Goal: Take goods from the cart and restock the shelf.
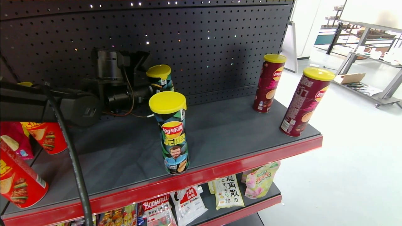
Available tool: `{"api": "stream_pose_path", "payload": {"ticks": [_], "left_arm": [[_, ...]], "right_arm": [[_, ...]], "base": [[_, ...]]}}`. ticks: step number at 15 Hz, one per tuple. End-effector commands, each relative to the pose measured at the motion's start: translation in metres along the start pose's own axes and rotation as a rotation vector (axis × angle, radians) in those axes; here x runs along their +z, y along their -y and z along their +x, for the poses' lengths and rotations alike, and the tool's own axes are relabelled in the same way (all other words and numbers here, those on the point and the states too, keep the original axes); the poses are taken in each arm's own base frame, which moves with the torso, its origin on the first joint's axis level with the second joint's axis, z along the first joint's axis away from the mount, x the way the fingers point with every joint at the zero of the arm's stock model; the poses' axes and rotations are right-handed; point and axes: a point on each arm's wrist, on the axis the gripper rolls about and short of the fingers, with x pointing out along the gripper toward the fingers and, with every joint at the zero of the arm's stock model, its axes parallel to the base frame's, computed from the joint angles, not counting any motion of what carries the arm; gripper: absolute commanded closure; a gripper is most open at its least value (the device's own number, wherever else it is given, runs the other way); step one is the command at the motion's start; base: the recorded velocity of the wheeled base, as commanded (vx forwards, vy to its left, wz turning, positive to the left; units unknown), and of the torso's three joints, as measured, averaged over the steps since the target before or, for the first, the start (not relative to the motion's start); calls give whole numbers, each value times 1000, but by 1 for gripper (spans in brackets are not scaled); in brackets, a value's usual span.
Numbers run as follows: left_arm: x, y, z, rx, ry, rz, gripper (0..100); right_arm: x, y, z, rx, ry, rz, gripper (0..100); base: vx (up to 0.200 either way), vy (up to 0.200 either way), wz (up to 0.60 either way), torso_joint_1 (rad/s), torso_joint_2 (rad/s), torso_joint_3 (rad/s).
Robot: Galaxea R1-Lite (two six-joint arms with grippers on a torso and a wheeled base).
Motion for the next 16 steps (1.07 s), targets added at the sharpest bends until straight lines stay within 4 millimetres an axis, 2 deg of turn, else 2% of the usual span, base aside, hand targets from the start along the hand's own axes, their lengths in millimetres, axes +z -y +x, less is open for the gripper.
{"api": "stream_pose_path", "payload": {"ticks": [1, 11, 12, 16], "left_arm": [[1, 1, -3, -3, -11, -2, 100], [5, 5, -2, -18, -1, -4, 100], [4, 5, -1, -18, -3, -6, 0], [4, 7, -1, -18, -6, -5, 0]], "right_arm": [[0, 0, 0, 1, 1, -1, 0], [0, 0, 0, 1, 1, -1, 0], [0, 0, 0, 1, 1, -1, 0], [0, 0, 0, 1, 1, -1, 0]], "base": [[0, 0, 0, 0, 0, 0], [0, 0, 0, 0, 0, 0], [0, 0, 0, 0, 0, 0], [0, 0, 0, 0, 0, 0]]}}
